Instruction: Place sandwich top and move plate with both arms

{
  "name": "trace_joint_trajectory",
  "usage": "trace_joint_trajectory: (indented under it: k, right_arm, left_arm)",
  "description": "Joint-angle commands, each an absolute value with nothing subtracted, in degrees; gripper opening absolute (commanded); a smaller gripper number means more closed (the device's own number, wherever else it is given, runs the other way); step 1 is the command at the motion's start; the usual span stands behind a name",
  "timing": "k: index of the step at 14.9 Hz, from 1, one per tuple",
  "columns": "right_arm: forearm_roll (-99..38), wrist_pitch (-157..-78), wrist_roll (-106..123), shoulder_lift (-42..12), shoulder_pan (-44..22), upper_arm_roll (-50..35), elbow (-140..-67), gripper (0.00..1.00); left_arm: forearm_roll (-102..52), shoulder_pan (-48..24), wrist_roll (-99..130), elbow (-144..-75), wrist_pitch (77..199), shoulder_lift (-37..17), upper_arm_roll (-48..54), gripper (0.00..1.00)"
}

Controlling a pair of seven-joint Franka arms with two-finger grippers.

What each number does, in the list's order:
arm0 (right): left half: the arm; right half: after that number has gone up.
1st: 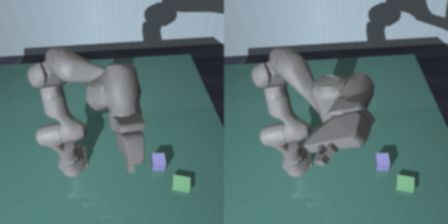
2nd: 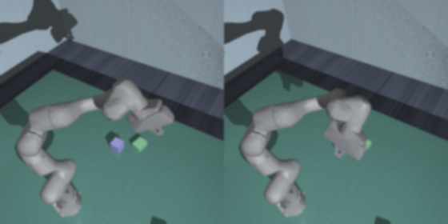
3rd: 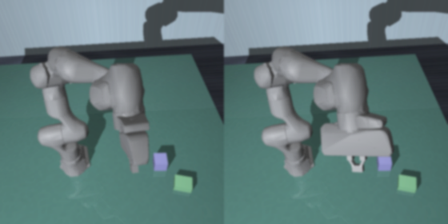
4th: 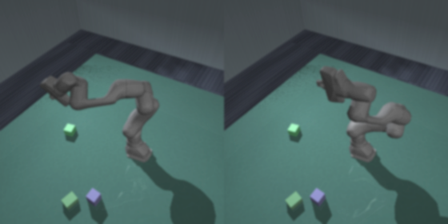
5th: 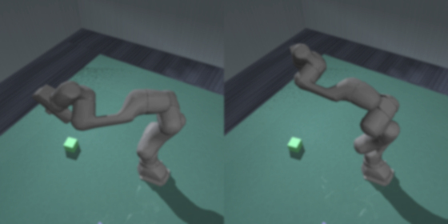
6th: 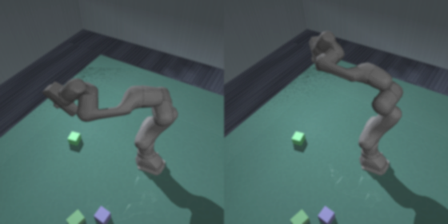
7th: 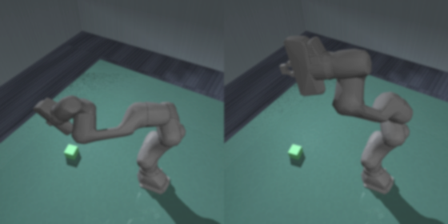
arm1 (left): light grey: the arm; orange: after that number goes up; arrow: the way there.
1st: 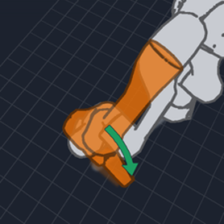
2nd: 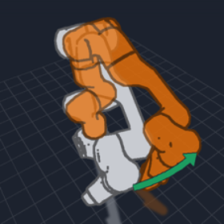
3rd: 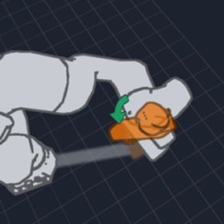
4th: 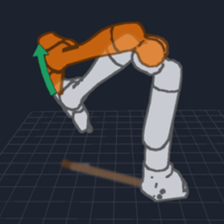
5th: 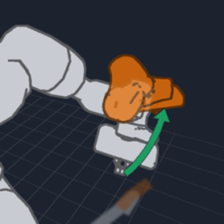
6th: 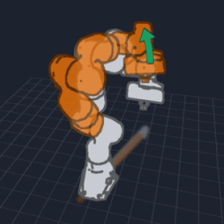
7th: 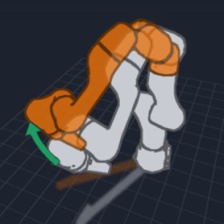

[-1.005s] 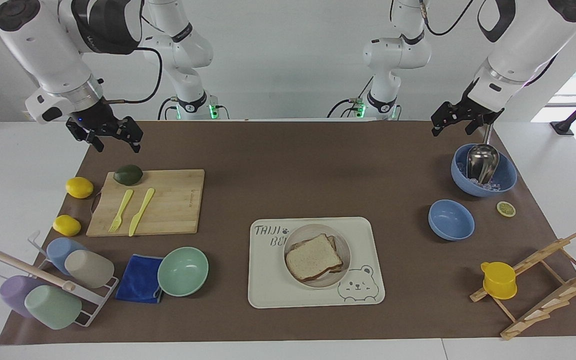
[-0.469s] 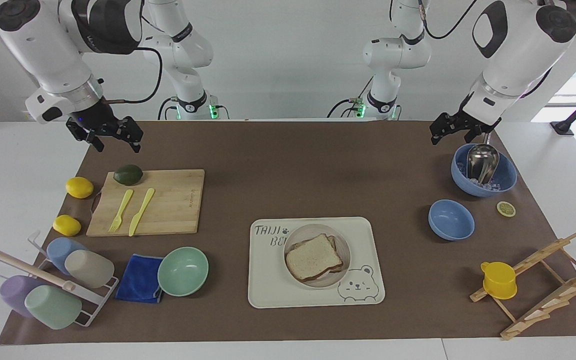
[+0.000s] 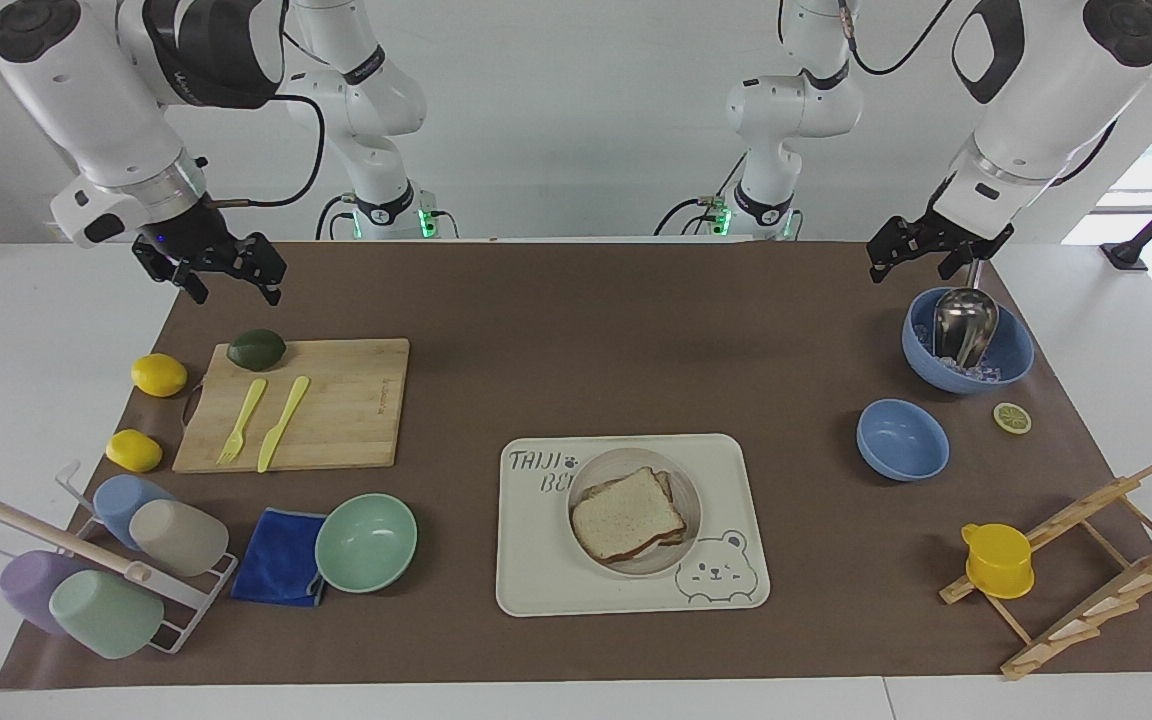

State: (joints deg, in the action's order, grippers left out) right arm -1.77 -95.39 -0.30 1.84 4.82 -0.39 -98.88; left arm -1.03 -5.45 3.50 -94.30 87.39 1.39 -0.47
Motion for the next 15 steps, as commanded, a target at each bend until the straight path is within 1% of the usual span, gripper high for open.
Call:
trace_joint_trajectory:
  k: [1,6,15]
  right_arm:
    - [-3.25,-95.10,1.41,2.64,5.36,-0.44,-99.32,1.00]
    - [-3.25,-95.10,1.41,2.64,5.27,-0.44,-99.32,1.00]
    - [-3.25,-95.10,1.41,2.64,5.27,-0.53,-99.32,1.00]
  left_arm:
    - [-0.35,-4.40,3.69,-95.01,88.50,3.33,0.18,1.00]
    - [-0.35,-3.78,3.34,-95.54,88.77,3.34,0.35,1.00]
    - [-0.35,-5.36,2.90,-95.62,89.38,3.34,0.35,1.00]
